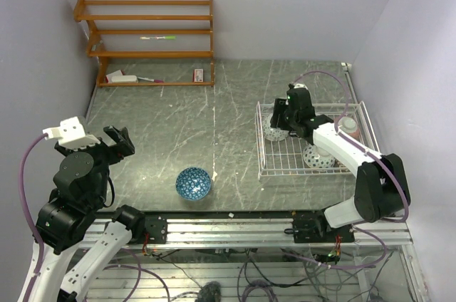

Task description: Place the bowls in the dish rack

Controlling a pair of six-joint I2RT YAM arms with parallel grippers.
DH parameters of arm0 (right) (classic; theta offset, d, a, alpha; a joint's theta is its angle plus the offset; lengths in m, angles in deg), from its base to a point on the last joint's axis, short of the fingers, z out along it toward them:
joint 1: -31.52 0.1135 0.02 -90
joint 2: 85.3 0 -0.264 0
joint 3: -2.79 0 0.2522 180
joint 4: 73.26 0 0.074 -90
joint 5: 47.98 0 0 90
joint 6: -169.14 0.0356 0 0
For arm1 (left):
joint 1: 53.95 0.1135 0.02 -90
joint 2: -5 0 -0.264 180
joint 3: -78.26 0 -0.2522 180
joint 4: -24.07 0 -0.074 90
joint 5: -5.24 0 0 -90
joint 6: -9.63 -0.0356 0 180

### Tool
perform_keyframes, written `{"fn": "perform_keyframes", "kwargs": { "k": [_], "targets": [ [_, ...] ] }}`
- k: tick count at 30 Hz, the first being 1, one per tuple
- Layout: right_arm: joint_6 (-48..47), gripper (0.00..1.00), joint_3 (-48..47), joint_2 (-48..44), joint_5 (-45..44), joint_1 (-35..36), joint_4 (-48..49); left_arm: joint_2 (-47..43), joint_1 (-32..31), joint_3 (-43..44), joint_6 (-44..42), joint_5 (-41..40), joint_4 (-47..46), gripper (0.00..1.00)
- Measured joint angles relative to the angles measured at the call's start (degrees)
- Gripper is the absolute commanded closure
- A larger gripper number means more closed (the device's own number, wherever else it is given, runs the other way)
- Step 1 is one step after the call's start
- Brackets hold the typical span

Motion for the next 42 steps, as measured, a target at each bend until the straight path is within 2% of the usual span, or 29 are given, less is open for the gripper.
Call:
{"fn": "perform_keyframes", "kwargs": {
  "k": [3, 9, 13, 17, 19, 23, 31, 37, 42],
  "targets": [
    [0.3, 0.32, 0.0, 0.0, 0.5, 0.2, -0.1, 0.0, 0.0, 0.0, 0.0, 0.0, 0.0, 0.01],
    [0.6, 0.28, 0.0, -1.1, 0.6, 0.2, -1.1, 0.0, 0.0, 0.0, 0.0, -0.1, 0.0, 0.01],
    [0.6, 0.26, -0.1, -5.0, 0.6, 0.3, -2.4, 0.0, 0.0, 0.0, 0.0, -0.1, 0.0, 0.01],
    [0.4, 0.19, -1.0, -9.3, 0.4, 0.6, -4.2, 0.0, 0.0, 0.0, 0.0, -0.1, 0.0, 0.01],
    [-0.3, 0.18, -1.9, -11.4, -0.2, 2.3, -5.2, 0.1, 0.0, 0.1, 0.0, -0.1, 0.1, 0.01],
    [-1.9, 0.18, -4.9, -13.9, -2.1, 11.6, -7.3, 0.3, 0.0, 1.0, 0.0, -0.1, 0.4, 0.01],
    [-4.2, 0.20, -9.2, -14.0, -4.2, 38.4, -7.3, 0.5, 0.0, 7.3, 0.0, -0.8, 2.5, 0.01],
    [-8.7, 0.23, -13.2, -1.0, -2.1, 53.5, -3.8, -0.5, 0.0, 11.0, 0.0, -1.4, 4.8, 0.01],
    [-12.2, 0.30, -14.8, 9.9, 1.2, 58.5, -2.9, -2.5, 0.0, 12.6, 0.0, -2.8, 8.1, 0.01]
  ]
}}
